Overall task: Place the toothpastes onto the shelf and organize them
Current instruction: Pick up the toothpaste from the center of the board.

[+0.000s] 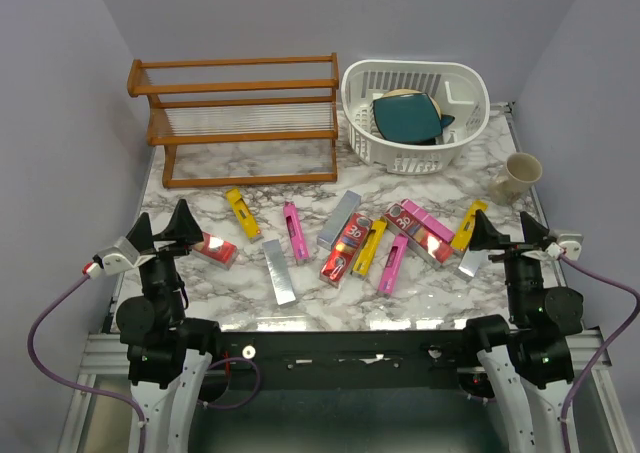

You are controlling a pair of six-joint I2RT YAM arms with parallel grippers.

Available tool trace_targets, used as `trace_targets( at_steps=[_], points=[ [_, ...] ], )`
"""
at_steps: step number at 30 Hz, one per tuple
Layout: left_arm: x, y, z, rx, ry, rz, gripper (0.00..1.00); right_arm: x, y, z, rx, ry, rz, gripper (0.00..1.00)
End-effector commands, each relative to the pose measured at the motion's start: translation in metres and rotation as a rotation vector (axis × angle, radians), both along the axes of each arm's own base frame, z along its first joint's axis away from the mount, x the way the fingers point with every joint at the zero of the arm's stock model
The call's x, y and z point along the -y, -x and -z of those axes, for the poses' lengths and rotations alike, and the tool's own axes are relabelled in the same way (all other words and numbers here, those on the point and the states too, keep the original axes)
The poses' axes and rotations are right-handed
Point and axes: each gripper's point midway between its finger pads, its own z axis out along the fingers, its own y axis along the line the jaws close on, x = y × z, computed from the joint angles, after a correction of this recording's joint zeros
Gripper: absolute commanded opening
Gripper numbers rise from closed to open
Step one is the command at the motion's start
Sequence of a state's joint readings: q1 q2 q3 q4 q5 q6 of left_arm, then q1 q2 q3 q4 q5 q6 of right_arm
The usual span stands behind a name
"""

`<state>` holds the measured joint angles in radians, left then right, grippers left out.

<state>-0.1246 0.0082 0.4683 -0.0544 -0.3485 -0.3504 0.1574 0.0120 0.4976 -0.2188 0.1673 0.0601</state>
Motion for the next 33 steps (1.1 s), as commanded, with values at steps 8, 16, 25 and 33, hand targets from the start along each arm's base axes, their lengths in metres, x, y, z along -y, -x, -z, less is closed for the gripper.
trace_targets(
  at_steps=[8,16,25,33],
  points=[
    [-0.008,-0.001,0.001,-0.016,0.031,-0.039,0.99,0.011,0.065,-0.043,0.280,-0.056,0.001,1.00],
    [-0.002,-0.023,0.021,-0.145,0.095,-0.016,0.99,0.007,0.061,-0.039,0.266,-0.065,-0.027,1.00],
    [0.009,-0.047,0.079,-0.495,0.108,0.010,0.99,0.003,0.061,-0.037,0.251,-0.080,-0.064,1.00],
    [0.013,-0.052,0.149,-0.822,0.214,-0.034,0.99,0.002,0.061,-0.035,0.240,-0.097,-0.080,1.00]
  ],
)
